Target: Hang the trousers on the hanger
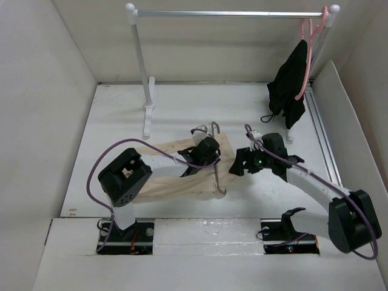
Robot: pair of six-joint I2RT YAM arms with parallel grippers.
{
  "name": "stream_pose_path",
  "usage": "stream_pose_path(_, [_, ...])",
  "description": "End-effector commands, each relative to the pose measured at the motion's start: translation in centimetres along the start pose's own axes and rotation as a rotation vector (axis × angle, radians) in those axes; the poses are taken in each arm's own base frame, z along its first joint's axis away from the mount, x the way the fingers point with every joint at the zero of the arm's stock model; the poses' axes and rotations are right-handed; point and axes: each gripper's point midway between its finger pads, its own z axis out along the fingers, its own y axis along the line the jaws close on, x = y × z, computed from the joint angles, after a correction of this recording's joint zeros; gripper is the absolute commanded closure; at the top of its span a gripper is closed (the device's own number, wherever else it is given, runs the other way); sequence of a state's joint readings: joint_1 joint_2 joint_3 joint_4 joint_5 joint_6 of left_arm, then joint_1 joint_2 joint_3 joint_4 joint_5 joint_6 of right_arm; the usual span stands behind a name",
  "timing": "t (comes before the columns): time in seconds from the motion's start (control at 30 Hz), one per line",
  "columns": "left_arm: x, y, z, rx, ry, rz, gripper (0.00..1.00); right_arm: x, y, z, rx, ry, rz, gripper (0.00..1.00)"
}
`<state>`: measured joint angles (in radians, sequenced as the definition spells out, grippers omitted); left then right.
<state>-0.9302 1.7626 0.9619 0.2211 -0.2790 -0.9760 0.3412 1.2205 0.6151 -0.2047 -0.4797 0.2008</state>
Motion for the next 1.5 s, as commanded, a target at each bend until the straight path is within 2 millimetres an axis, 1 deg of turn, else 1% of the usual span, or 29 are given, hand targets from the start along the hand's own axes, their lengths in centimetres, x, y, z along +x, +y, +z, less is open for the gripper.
stream_pose_path(0.0, [0.1,-0.5,-0.5,-0.005,0.025,0.037,1.0,4.1,1.9,-1.2,-0.071,0.067,0.045,0.06])
stream_pose_path(0.07, [0.1,-0.7,-0.5,0.002,0.024,0.035,1.0,4.7,2.3,-1.3,-0.096,0.055,0.066,0.02])
stream_pose_path(0.13, [0.2,-0.8,-0.4,0.004,0.03,0.034,1.0,5.1,1.6,-1.1,-0.079,0.059,0.075,0.0])
stream_pose_path(0.17, [0.7,-0.9,-0.4,0.004,0.038,0.043,1.0,5.1,1.8,-0.3,-0.129,0.068,0.076,0.0])
stream_pose_path(0.23, [0.7,-0.8,-0.4,0.002,0.04,0.041,1.0,5.3,1.8,0.1,-0.146,0.081,0.084,0.0])
stream_pose_path(0.27, [0.9,-0.5,-0.3,-0.005,0.042,0.04,1.0,6.3,2.4,1.0,-0.193,0.136,0.101,0.0])
stream_pose_path(0.3, [1.0,-0.6,-0.3,-0.005,0.045,0.039,1.0,6.2,3.2,1.6,-0.24,0.127,0.087,0.0])
stream_pose_path(0.37, [1.0,-0.5,-0.4,-0.005,0.047,0.038,1.0,5.5,4.8,2.3,-0.322,0.084,0.074,0.0])
stream_pose_path(0.4, [1.0,-0.3,-0.4,-0.008,0.046,0.038,1.0,4.2,6.0,2.7,-0.369,0.024,0.064,0.0])
stream_pose_path(0.5, [1.1,0.1,-0.5,-0.02,0.042,0.035,1.0,4.5,6.5,3.4,-0.37,0.022,0.063,0.01])
stream_pose_path(0.53, [1.2,0.2,-0.5,-0.022,0.045,0.036,1.0,4.6,6.7,3.5,-0.369,0.026,0.065,0.13])
stream_pose_path(0.6, [1.2,0.5,-0.4,-0.032,0.042,0.04,1.0,4.7,6.3,3.7,-0.347,0.026,0.094,0.31])
stream_pose_path(0.63, [1.1,0.6,-0.4,-0.036,0.041,0.042,1.0,4.8,6.3,3.8,-0.342,0.026,0.099,0.53])
stream_pose_path(0.7, [1.1,0.8,-0.3,-0.044,0.036,0.046,1.0,5.1,5.9,3.8,-0.315,0.04,0.101,0.76])
stream_pose_path(0.73, [1.1,0.9,-0.3,-0.047,0.035,0.053,1.0,4.8,5.9,3.6,-0.307,0.034,0.093,0.95])
stream_pose_path(0.77, [1.2,1.1,-0.2,-0.055,0.038,0.062,1.0,3.9,5.4,3.4,-0.281,0.01,0.087,1.0])
stream_pose_path(0.83, [1.5,1.6,-0.1,-0.07,0.044,0.075,1.0,2.8,4.5,2.9,-0.236,-0.009,0.069,1.0])
stream_pose_path(0.87, [1.7,2.2,-0.1,-0.082,0.048,0.085,1.0,2.2,3.5,2.4,-0.187,-0.014,0.074,1.0])
stream_pose_path(0.9, [1.6,2.3,-0.2,-0.087,0.042,0.086,1.0,0.0,3.4,2.0,-0.17,-0.057,0.013,1.0])
stream_pose_path(0.93, [1.6,2.6,-0.4,-0.092,0.04,0.09,1.0,-0.8,2.9,1.6,-0.149,-0.066,0.0,1.0])
stream_pose_path(0.97, [1.8,3.2,-0.4,-0.103,0.043,0.102,1.0,-0.6,2.0,1.3,-0.111,-0.037,0.005,1.0])
stream_pose_path(1.0, [1.6,3.2,-0.6,-0.106,0.034,0.103,1.0,-2.8,1.0,0.6,-0.083,-0.081,-0.025,1.0])
stream_pose_path(1.13, [1.5,4.4,-0.8,-0.139,0.026,0.136,1.0,-5.0,-2.2,-1.0,-0.015,-0.119,-0.022,1.0])
stream_pose_path(1.2, [1.7,5.3,-1.0,-0.163,0.026,0.148,1.0,-4.5,-3.7,-1.3,0.016,-0.085,-0.02,1.0])
stream_pose_path(1.23, [1.3,5.8,-1.0,-0.175,0.02,0.14,1.0,-4.8,-4.8,-1.7,0.038,-0.092,-0.01,1.0])
stream_pose_path(1.33, [0.4,7.1,-1.3,-0.199,0.001,0.107,1.0,-3.3,-6.4,-1.9,0.057,-0.035,0.024,1.0])
stream_pose_path(1.37, [0.4,7.5,-1.5,-0.206,0.0,0.109,1.0,-2.4,-6.5,-1.7,0.046,-0.008,0.005,1.0])
stream_pose_path(1.43, [-0.5,7.7,-1.8,-0.219,-0.025,0.112,1.0,-1.5,-7.0,-1.9,0.053,-0.001,0.009,1.0])
stream_pose_path(1.47, [-0.9,7.7,-1.9,-0.232,-0.04,0.115,1.0,-0.5,-7.4,-1.9,0.061,0.013,0.025,1.0])
